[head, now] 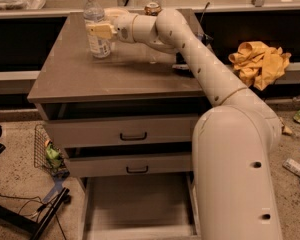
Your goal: Place blue plastic bottle into bottom drawer
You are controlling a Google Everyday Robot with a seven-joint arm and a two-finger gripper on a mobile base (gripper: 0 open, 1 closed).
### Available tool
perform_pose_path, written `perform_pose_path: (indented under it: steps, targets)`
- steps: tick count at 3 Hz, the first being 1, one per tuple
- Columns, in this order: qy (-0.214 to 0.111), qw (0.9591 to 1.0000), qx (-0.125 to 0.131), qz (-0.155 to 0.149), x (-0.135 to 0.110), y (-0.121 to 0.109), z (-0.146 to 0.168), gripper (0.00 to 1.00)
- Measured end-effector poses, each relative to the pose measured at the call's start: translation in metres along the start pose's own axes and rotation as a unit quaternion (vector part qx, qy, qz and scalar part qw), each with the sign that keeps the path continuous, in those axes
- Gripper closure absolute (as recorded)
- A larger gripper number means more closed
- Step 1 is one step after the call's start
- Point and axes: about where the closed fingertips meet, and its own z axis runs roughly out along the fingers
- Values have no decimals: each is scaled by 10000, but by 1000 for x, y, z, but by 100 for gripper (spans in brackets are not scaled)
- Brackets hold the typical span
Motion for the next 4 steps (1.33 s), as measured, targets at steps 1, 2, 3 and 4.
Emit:
perform_pose_path:
  steps: [1, 2, 3, 4]
  targets:
    - [6, 10000, -27, -27, -3, 3, 3, 93]
    - [15, 9999, -43, -107, -10, 6, 5, 100]
    - [27, 9995, 37, -314, -39, 17, -16, 100]
    - [-112, 9971, 250, -711, -97, 46, -69, 100]
